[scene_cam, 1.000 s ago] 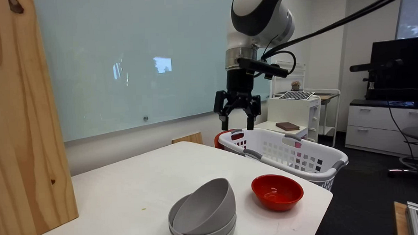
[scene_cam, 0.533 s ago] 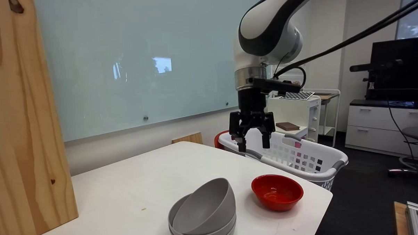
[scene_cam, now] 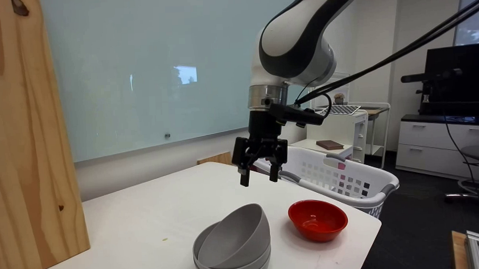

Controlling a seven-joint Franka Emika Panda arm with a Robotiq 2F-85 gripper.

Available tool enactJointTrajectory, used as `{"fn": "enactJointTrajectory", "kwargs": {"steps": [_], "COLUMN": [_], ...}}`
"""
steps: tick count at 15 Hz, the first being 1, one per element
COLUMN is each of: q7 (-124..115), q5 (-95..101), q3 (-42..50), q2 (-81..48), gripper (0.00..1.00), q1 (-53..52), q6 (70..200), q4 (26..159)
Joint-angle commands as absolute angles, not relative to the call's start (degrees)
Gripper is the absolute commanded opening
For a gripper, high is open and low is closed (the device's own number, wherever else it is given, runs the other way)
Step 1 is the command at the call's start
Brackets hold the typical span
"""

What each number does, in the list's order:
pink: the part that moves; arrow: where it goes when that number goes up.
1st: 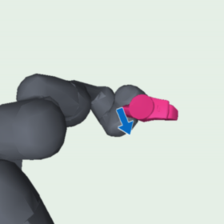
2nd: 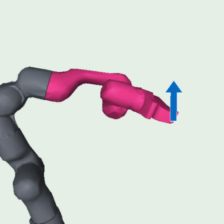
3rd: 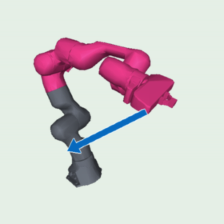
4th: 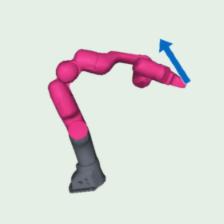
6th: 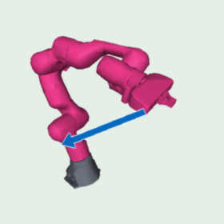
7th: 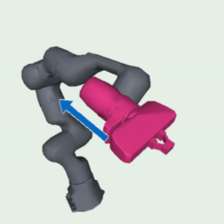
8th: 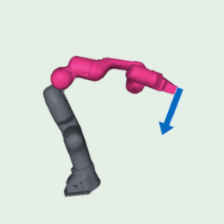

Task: Remove one grey bowl from the pile.

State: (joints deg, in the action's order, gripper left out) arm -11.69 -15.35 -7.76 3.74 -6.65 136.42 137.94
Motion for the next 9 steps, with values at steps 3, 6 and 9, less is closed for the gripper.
{"fn": "enactJointTrajectory", "kwargs": {"steps": [3,6,9], "q7": [-16.13,-23.3,-34.85], "q5": [-15.53,-13.34,-6.76], "q3": [-9.09,-10.45,-10.95], "q2": [-3.0,-5.58,-7.8], "gripper": [1.0,1.0,1.0], "q1": [-8.38,-10.19,-13.01], "q6": [143.07,148.83,152.21], "q4": [136.91,137.18,137.16]}}
